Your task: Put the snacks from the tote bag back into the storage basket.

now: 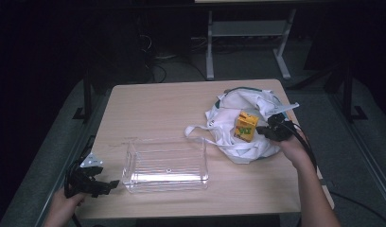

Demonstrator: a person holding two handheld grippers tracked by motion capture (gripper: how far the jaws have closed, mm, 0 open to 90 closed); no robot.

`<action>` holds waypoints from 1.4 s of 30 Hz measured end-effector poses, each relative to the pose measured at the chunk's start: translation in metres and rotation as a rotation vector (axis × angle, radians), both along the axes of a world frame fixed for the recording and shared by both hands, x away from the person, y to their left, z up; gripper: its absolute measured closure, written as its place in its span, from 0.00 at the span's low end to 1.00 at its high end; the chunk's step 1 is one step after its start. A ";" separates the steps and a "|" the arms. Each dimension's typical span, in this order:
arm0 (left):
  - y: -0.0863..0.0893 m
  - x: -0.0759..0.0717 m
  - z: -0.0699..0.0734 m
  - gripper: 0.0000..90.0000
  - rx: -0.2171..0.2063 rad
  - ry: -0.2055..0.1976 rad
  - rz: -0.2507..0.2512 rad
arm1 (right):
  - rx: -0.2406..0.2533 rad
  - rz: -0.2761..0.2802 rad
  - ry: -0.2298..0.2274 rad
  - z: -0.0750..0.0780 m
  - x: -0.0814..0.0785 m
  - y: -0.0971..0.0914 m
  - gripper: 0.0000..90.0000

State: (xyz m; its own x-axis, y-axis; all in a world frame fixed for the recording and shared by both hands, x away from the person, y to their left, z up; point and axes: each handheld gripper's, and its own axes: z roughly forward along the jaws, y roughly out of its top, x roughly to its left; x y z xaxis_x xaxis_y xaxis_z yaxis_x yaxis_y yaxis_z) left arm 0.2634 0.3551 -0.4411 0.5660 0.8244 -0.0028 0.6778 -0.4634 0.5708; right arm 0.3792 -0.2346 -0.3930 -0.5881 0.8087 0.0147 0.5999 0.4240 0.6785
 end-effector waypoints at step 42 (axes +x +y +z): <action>0.001 0.000 0.001 0.15 0.000 -0.002 -0.005 | -0.003 0.038 0.098 0.022 -0.008 0.005 0.65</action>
State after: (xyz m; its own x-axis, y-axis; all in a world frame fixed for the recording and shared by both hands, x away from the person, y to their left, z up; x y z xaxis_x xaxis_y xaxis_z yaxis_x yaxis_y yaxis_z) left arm 0.2630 0.3558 -0.4398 0.5700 0.8217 -0.0016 0.6744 -0.4667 0.5722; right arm 0.3716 -0.2299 -0.3710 -0.6138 0.7862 0.0713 0.6472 0.4494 0.6157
